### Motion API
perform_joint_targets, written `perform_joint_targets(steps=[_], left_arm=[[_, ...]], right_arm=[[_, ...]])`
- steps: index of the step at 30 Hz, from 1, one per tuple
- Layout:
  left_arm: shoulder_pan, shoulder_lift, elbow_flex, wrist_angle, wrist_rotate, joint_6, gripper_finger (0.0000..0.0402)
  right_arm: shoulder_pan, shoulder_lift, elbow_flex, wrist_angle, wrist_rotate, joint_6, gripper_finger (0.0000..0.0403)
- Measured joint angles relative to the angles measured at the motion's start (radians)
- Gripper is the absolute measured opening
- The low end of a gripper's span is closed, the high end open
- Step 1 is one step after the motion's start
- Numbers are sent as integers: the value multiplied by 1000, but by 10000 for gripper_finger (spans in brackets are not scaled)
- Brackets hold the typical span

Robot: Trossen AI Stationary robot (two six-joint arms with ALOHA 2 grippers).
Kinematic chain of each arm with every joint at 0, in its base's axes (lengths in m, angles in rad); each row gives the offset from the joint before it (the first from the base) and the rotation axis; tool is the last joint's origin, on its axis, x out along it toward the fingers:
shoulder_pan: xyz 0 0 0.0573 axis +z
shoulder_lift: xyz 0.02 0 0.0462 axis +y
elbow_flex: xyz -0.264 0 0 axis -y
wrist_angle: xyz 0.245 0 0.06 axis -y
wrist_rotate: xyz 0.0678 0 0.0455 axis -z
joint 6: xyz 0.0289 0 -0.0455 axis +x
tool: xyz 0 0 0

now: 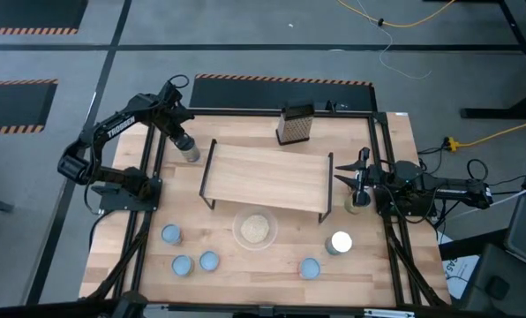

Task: Pick and place cans onto a shelf
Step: Put the large canned peaches on the shelf

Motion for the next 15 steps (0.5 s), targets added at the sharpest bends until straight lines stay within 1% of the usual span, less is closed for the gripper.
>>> perform_joint_targets(steps=[9, 13, 15], left_arm=[[0, 1, 1, 23, 6, -81, 2], [-1, 8, 37, 9, -4, -128, 1], [-1, 6, 71, 10, -27, -145, 1]], right_arm=[[0, 0, 0, 0, 0, 0, 124], [0, 0, 0, 0, 0, 0, 124], [0, 0, 0, 0, 0, 0, 124]])
